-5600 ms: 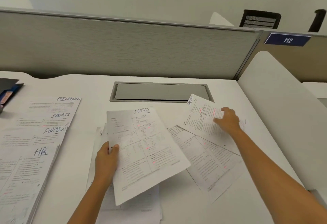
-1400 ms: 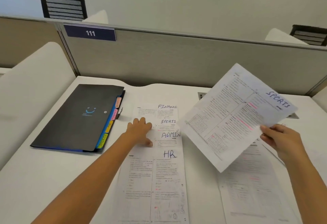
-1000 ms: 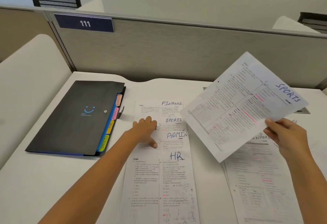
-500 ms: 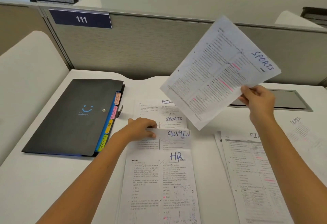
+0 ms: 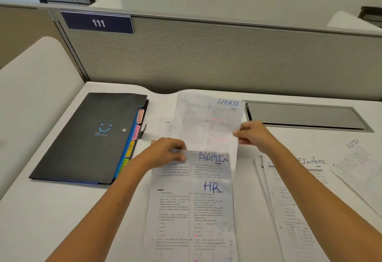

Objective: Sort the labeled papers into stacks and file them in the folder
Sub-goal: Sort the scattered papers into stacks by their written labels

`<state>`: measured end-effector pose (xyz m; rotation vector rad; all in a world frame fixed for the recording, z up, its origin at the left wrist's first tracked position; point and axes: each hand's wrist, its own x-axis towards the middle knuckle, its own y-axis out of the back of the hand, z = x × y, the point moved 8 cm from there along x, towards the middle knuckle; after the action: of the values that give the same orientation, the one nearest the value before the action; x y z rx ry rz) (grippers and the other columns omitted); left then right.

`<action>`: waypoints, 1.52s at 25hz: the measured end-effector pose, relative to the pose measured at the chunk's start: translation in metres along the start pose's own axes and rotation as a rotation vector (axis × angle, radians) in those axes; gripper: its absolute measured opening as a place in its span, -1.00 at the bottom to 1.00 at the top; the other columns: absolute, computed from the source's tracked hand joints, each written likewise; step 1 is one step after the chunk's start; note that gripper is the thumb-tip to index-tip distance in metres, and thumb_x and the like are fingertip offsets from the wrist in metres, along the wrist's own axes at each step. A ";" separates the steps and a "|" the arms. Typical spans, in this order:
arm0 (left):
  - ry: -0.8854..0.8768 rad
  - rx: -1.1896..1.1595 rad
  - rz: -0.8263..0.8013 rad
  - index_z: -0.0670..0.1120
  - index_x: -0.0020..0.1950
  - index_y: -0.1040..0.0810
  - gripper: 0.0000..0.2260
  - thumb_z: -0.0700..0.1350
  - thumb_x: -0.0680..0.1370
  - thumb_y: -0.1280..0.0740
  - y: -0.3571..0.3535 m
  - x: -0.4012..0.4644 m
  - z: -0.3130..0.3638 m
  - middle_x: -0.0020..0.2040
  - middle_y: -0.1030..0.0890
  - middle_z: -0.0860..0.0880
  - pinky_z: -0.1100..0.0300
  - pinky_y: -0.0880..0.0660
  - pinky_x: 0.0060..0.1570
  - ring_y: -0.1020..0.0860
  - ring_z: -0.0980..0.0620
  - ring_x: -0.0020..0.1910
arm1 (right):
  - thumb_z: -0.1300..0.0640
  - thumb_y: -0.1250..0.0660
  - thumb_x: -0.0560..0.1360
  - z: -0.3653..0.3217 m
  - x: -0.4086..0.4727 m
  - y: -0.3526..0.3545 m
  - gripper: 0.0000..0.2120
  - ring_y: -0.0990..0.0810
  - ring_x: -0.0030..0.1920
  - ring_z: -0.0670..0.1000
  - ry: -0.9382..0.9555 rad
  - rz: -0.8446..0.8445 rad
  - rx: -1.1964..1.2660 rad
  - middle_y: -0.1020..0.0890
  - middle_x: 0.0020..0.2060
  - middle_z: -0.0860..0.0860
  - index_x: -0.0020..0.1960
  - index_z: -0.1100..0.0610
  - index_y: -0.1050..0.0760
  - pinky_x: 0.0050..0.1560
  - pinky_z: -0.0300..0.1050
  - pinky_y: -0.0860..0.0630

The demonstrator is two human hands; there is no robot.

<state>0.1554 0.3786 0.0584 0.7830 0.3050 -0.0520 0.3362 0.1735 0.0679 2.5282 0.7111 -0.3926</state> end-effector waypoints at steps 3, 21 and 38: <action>0.005 0.000 -0.001 0.12 -0.14 -0.51 -0.91 0.01 0.49 -0.42 -0.003 0.001 0.001 0.06 -0.62 0.15 -0.12 -0.35 0.28 -0.52 0.10 0.13 | 0.34 -0.41 0.44 0.019 -0.011 -0.028 -0.94 -0.61 -0.35 -0.03 -0.053 -0.120 -0.092 -0.64 -0.28 0.12 -0.13 0.35 -0.56 -0.35 -0.28 -0.58; 0.037 0.085 -0.002 0.10 -0.07 -0.50 -0.92 0.00 0.51 -0.39 -0.017 0.006 -0.007 -0.02 -0.59 0.14 -0.02 -0.37 0.17 -0.50 0.11 0.02 | 0.20 -0.31 0.51 0.044 -0.047 -0.067 -0.91 -0.64 -0.14 0.11 0.009 -0.146 -0.535 -0.65 -0.10 0.13 0.01 0.17 -0.50 -0.16 -0.06 -0.63; 0.141 0.370 0.352 0.12 0.37 -0.38 -0.61 0.09 0.55 -0.29 -0.015 -0.002 -0.003 0.31 -0.40 0.07 0.03 -0.18 0.16 -0.33 0.01 0.31 | 0.26 -0.32 0.51 0.052 -0.081 -0.023 -0.69 -0.63 -0.35 0.00 0.094 0.193 -0.086 -0.64 -0.27 0.09 0.23 0.11 -0.41 -0.31 -0.21 -0.58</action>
<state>0.1505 0.3704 0.0468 1.2012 0.2910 0.2866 0.2495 0.1298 0.0471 2.5181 0.4999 -0.1742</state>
